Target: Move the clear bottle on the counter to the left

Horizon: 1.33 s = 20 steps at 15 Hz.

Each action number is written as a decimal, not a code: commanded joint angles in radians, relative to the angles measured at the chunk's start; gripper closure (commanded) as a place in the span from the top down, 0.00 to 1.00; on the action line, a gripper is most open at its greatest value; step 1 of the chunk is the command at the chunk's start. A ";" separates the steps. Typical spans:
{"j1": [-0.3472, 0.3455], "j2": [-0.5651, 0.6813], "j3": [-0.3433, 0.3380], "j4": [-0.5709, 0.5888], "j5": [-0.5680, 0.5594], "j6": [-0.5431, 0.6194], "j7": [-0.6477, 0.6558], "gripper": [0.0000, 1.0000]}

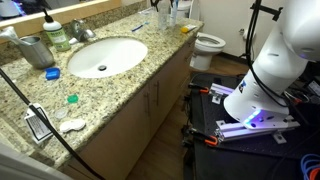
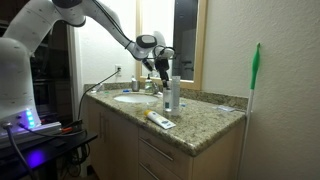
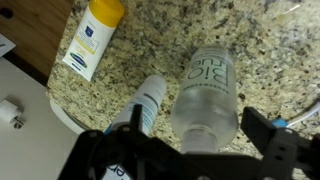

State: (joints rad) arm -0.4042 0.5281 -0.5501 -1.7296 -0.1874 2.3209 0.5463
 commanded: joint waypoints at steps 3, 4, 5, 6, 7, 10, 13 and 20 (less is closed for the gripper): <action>-0.034 0.013 0.024 0.028 0.056 -0.012 -0.032 0.66; -0.045 0.011 0.032 0.033 0.077 -0.014 -0.050 0.60; -0.058 0.008 0.042 0.037 0.103 -0.012 -0.071 0.53; -0.050 -0.009 0.049 0.020 0.122 -0.008 -0.066 0.45; -0.057 -0.013 0.057 0.021 0.142 -0.009 -0.082 0.39; -0.062 -0.021 0.078 0.015 0.199 -0.016 -0.108 0.35; -0.031 -0.065 0.084 0.005 0.206 -0.071 -0.110 0.35; 0.091 -0.382 0.119 -0.179 -0.016 -0.148 -0.299 0.35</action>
State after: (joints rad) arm -0.3765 0.3129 -0.4608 -1.7496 -0.1040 2.1573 0.2770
